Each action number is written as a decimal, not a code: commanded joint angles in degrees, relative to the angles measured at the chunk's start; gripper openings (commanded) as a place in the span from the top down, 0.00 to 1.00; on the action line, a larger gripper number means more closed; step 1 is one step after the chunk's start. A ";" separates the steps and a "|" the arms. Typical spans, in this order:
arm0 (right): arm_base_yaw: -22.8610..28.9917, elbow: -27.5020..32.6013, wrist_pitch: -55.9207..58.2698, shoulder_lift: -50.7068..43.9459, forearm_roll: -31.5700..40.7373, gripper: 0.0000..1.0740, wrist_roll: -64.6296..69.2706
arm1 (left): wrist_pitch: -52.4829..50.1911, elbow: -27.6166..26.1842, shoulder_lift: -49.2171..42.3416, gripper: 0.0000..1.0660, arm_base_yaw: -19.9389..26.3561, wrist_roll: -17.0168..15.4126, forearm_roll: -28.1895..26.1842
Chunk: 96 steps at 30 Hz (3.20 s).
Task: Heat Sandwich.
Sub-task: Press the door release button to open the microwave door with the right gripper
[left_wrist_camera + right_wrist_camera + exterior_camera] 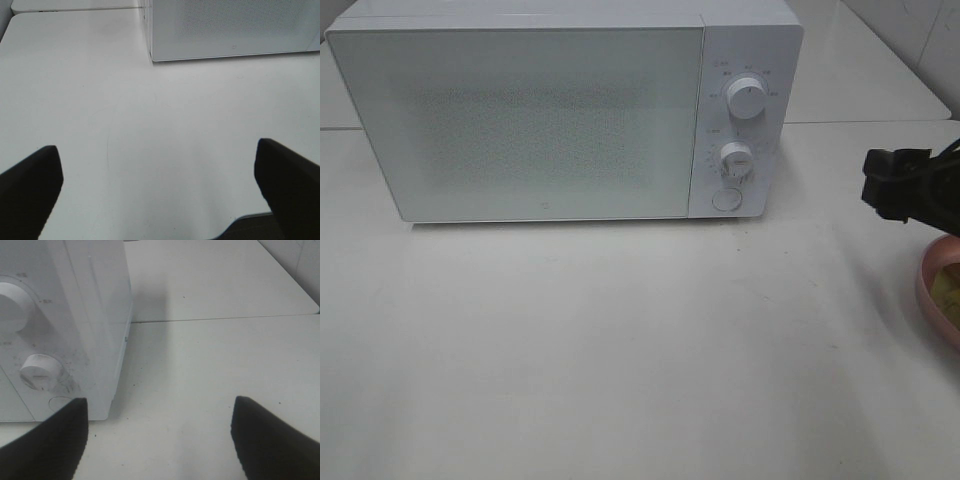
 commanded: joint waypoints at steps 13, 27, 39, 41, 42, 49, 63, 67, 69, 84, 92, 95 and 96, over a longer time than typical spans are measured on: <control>20.05 -0.11 -19.77 12.55 19.88 0.29 -9.85 | -0.80 0.11 -1.32 0.06 0.11 -0.34 -0.23; 31.34 -5.84 -23.49 23.95 30.02 0.29 -9.97 | -0.80 0.11 -1.32 0.06 0.11 -0.34 -0.23; 31.91 -6.13 -23.72 24.06 31.00 0.29 -5.10 | -0.80 0.11 -1.32 0.06 0.11 -0.34 -0.23; 31.91 -6.13 -23.72 24.06 31.00 0.29 -3.27 | -0.80 0.11 -1.32 0.06 0.11 -0.34 -0.23; 31.91 -6.13 -23.72 24.06 31.00 0.29 -1.55 | -0.80 0.11 -1.32 0.06 0.11 -0.34 -0.23; 31.91 -6.13 -23.66 24.06 31.00 0.30 25.67 | -0.80 0.11 -1.32 0.06 0.11 -0.34 -0.23; 31.91 -6.13 -22.17 24.06 32.31 0.32 67.09 | -0.80 0.11 -1.32 0.06 0.11 -0.34 -0.23; 31.91 -6.13 -20.68 24.06 32.31 0.41 76.03 | -0.80 0.11 -1.32 0.06 0.11 -0.34 -0.23; 31.91 -6.13 -20.05 24.06 32.31 0.48 79.58 | -0.80 0.11 -1.32 0.06 0.11 -0.34 -0.23; 31.74 -6.13 -14.50 24.06 31.86 1.00 84.63 | -0.80 0.11 -1.32 0.06 0.11 -0.34 -0.23; 30.08 -7.39 -14.09 24.69 30.37 1.00 81.53 | -0.80 0.11 -1.32 0.06 0.11 -0.34 -0.23; 26.81 -9.74 -11.69 26.36 24.98 1.00 81.65 | -0.80 0.11 -1.32 0.06 0.11 -0.34 -0.23; 26.81 -9.74 -11.69 26.36 24.98 1.00 81.65 | -0.80 0.11 -1.32 0.06 0.11 -0.34 -0.23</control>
